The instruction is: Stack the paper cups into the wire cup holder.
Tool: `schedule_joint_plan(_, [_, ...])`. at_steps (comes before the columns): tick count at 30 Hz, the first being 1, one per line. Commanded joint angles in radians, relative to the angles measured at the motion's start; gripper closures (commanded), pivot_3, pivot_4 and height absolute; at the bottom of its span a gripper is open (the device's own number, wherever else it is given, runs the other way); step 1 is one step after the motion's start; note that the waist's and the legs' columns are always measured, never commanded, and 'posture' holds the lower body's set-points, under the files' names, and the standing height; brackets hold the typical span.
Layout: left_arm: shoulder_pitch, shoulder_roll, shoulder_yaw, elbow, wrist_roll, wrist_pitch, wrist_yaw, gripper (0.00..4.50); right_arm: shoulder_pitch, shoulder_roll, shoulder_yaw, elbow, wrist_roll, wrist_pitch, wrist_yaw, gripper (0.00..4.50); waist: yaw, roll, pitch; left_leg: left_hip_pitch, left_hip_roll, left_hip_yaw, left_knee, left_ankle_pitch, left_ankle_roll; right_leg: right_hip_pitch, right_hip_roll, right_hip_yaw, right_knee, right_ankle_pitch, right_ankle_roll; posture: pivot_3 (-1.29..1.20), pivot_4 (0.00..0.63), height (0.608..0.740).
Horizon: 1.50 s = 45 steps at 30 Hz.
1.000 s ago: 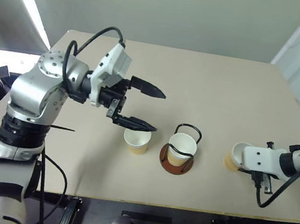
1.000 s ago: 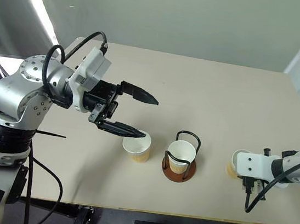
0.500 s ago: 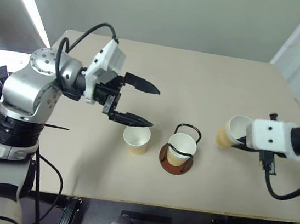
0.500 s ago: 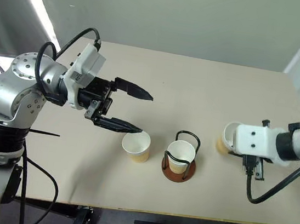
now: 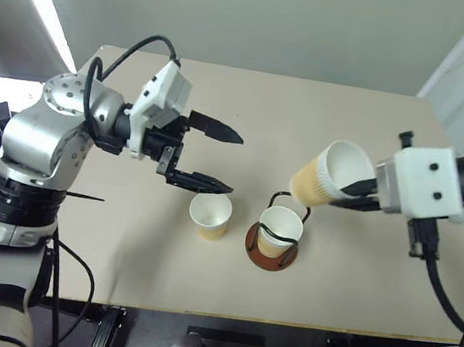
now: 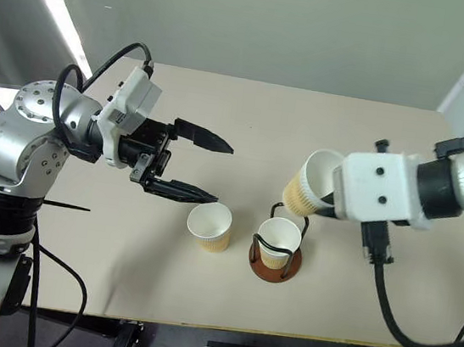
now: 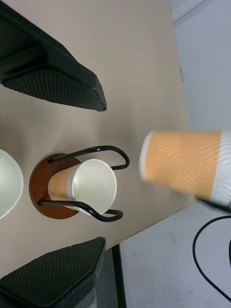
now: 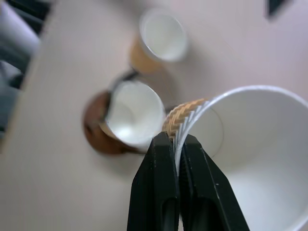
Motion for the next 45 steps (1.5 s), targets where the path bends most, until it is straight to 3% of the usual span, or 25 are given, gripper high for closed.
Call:
schedule_joint_plan(1, [-0.039,0.019,0.041,-0.014,-0.028,0.016,-0.007,0.00,-0.015,0.002,0.010,-0.016,0.012,-0.001,0.006,4.45,0.000,0.000,0.000,0.000,0.000,0.000,0.000,0.000,0.000,0.000,0.000,0.000,0.000,0.000,0.000,0.00,0.150,0.740])
schedule_joint_plan(35, [-0.035,0.023,0.070,-0.054,-0.067,0.072,0.064,0.00,0.081,0.075,0.147,0.036,-0.171,-0.183,0.031,4.45,-0.001,0.000,0.000,0.000,0.000,0.000,0.000,0.000,0.000,0.000,0.000,0.000,0.000,0.000,0.000,0.00,0.150,0.740])
schedule_joint_plan(38, [-0.031,0.022,0.070,-0.056,-0.068,0.071,0.067,0.00,0.081,0.084,0.146,0.030,-0.167,-0.179,0.033,3.83,-0.001,0.000,0.000,0.000,0.000,0.000,0.000,0.000,0.000,0.000,0.000,0.000,0.000,0.000,0.000,0.00,0.150,0.740])
schedule_joint_plan(45, [-0.031,0.019,0.069,-0.053,-0.069,0.072,0.069,0.00,0.082,0.093,0.142,0.024,-0.160,-0.170,0.040,1.32,-0.001,0.000,0.000,0.000,0.000,0.000,0.000,0.000,0.000,0.000,0.000,0.000,0.000,0.000,0.000,0.00,0.150,0.740])
